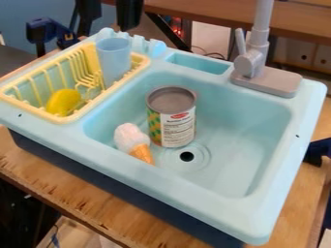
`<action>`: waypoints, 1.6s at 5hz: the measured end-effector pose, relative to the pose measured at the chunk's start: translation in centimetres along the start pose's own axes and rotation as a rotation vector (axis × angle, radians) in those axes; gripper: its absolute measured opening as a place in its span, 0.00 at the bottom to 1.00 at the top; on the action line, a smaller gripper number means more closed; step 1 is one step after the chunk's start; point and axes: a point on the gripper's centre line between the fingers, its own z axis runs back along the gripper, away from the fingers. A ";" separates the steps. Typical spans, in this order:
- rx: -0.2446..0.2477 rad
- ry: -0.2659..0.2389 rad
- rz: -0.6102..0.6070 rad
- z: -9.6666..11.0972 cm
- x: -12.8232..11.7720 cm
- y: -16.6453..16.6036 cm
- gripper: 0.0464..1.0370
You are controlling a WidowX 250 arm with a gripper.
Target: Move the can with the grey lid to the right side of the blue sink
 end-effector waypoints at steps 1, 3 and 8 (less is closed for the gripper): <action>-0.009 0.034 -0.001 -1.1 0.0 0.0 0.97; -0.059 0.053 -0.027 -4.1 -0.2 -1.0 0.97; -0.036 0.040 -0.068 -7.4 0.7 -4.2 0.97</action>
